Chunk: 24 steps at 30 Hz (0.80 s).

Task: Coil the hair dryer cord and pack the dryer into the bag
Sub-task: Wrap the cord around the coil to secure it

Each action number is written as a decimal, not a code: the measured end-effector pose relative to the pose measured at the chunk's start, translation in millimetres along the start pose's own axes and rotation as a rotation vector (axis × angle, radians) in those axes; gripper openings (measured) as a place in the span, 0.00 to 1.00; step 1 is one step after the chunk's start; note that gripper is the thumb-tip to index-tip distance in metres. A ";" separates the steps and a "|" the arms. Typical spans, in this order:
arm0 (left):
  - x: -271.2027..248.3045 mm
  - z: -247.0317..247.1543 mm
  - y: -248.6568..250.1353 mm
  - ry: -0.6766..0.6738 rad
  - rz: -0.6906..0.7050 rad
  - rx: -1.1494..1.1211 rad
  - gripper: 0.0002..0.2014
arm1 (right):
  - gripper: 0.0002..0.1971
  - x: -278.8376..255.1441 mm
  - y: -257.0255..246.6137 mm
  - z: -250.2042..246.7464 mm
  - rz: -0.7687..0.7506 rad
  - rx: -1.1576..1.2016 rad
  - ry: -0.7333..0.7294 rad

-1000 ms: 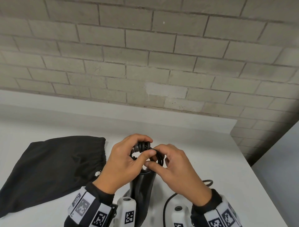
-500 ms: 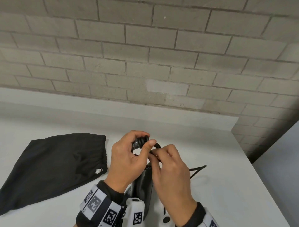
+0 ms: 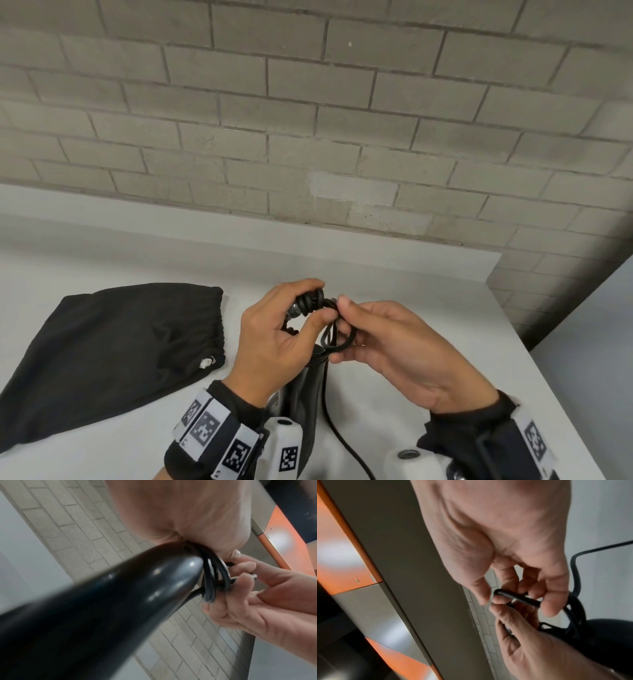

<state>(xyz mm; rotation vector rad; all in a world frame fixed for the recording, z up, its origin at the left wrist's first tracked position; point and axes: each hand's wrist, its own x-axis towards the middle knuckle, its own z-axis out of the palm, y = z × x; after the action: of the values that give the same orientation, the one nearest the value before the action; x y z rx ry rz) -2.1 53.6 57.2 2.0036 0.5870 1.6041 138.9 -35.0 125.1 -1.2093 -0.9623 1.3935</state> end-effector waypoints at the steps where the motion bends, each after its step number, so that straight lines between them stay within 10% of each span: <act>1: 0.0 -0.6 0.3 -0.026 -0.004 -0.016 0.22 | 0.18 -1.0 2.5 -1.6 -0.022 -0.010 -0.016; 16: 3.1 -6.3 -12.5 0.056 0.014 0.087 0.14 | 0.04 -9.5 55.9 19.6 -0.494 -0.547 0.290; 24: 4.7 -7.7 -16.0 0.080 0.027 0.113 0.19 | 0.15 -15.6 20.5 11.8 -0.050 0.547 -0.038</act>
<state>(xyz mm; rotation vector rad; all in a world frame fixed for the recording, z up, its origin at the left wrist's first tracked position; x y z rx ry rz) -9.0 69.9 52.1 2.0436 0.6973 1.7080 123.2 -53.3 110.1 -0.7452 -0.5718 1.5136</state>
